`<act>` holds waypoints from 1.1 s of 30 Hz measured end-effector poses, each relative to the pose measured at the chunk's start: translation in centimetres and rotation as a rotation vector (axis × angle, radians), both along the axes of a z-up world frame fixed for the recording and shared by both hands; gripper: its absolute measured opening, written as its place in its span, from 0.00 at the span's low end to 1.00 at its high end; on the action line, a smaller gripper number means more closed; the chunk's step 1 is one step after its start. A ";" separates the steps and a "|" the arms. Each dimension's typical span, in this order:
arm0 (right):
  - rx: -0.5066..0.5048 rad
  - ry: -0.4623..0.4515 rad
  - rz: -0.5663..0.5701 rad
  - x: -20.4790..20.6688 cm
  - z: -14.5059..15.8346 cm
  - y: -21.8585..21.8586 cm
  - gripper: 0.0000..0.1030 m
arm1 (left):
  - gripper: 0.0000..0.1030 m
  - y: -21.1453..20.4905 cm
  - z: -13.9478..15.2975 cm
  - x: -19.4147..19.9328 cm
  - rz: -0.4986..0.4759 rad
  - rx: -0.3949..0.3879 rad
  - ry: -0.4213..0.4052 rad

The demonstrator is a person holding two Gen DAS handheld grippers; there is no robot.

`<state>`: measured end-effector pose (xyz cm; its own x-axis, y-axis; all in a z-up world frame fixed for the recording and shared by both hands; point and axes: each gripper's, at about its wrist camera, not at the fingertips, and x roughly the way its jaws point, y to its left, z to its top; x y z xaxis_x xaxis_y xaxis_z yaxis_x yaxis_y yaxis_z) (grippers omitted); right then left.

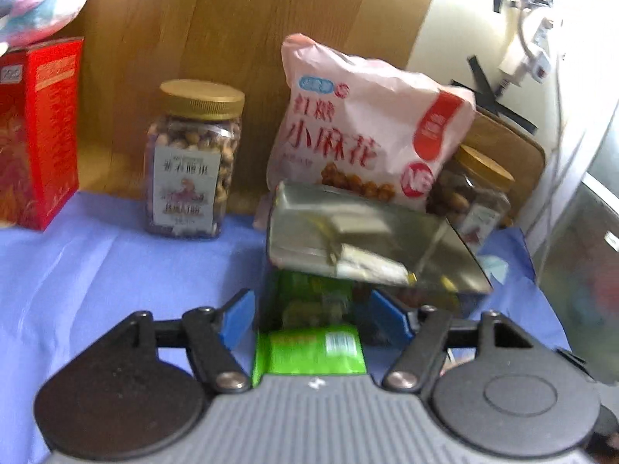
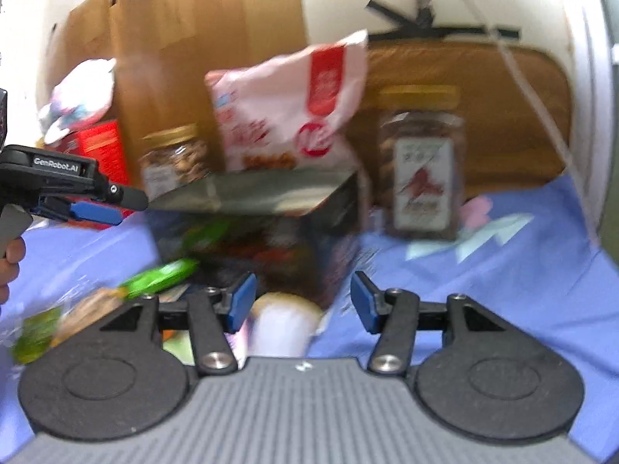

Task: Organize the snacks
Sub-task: 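Open the left gripper to drop the bar into the tin, withdraw, then close the right gripper on the pink-and-white VITA stick box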

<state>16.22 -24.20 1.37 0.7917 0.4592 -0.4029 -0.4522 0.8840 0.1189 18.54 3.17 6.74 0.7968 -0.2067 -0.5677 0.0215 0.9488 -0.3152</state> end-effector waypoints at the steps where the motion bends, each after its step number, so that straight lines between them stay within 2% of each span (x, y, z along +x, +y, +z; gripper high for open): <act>1: -0.017 0.019 -0.001 0.0 -0.5 0.5 0.68 | 0.66 -0.2 -0.2 -0.9 -0.008 -0.004 0.004; 5: -0.033 0.115 0.068 0.6 -1.8 2.3 0.70 | 0.69 -0.6 -1.2 -4.0 -0.042 -0.005 0.003; 8: -0.075 0.135 0.084 0.2 -2.0 3.5 0.59 | 0.69 -0.8 -1.7 -5.8 -0.060 0.017 0.004; 12: -0.147 0.051 0.080 -2.2 -1.8 4.6 0.58 | 0.71 -0.2 -2.3 -7.7 -0.081 -0.001 0.011; 16: -0.268 -0.057 0.088 -4.8 -1.8 6.3 0.58 | 0.72 0.5 -2.9 -8.9 -0.081 -0.025 0.015; 19: -0.394 -0.173 0.101 -6.9 -2.3 8.1 0.58 | 0.72 1.1 -3.2 -9.5 -0.074 -0.052 0.021; 23: -0.494 -0.252 0.118 -8.6 -2.8 9.0 0.60 | 0.72 1.4 -3.2 -10.4 -0.072 -0.063 0.013; 28: -0.448 -0.237 0.143 -9.5 -2.1 8.0 0.60 | 0.75 1.8 -3.1 -11.1 -0.073 -0.070 0.001; 33: -0.296 -0.139 0.189 -9.9 -0.6 7.2 0.61 | 0.75 1.9 -3.2 -11.7 -0.080 -0.082 -0.003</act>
